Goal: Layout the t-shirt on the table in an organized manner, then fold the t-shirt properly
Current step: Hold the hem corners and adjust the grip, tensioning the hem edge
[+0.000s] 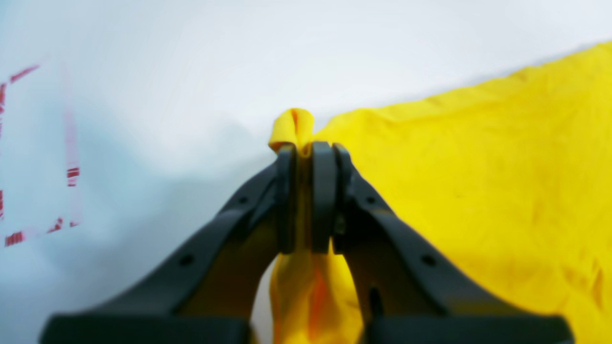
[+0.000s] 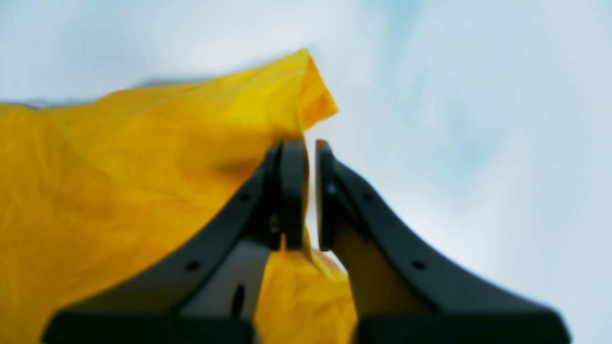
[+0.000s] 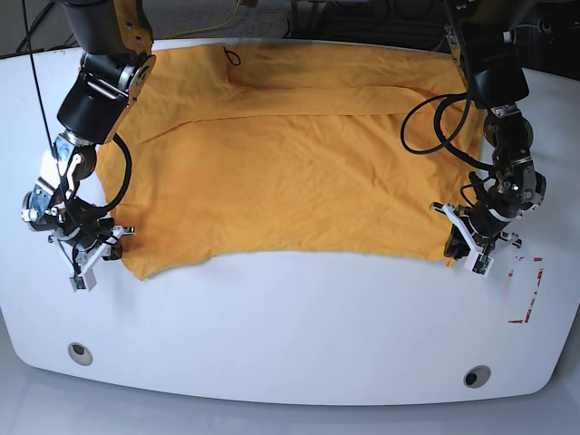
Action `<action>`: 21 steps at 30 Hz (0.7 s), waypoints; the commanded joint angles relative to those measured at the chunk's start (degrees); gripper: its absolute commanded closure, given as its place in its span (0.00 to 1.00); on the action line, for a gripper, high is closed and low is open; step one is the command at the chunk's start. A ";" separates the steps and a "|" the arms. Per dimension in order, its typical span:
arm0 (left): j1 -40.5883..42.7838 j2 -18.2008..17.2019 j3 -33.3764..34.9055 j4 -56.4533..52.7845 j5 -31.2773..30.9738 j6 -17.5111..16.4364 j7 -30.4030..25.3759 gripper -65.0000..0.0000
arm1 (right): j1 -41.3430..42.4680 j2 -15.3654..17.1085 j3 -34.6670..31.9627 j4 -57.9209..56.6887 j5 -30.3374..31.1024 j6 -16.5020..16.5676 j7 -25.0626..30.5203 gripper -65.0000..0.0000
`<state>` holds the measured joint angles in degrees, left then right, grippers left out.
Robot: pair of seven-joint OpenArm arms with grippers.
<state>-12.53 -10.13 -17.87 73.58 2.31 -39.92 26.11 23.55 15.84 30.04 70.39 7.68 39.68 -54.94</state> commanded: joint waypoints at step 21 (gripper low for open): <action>1.59 -0.37 -0.20 10.86 -0.68 -0.08 11.21 0.96 | -3.29 -1.99 -0.02 7.54 0.36 0.32 0.21 0.63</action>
<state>-9.69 -9.93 -18.06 83.42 2.15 -40.12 38.15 17.65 12.71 29.91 79.66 7.77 40.12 -56.69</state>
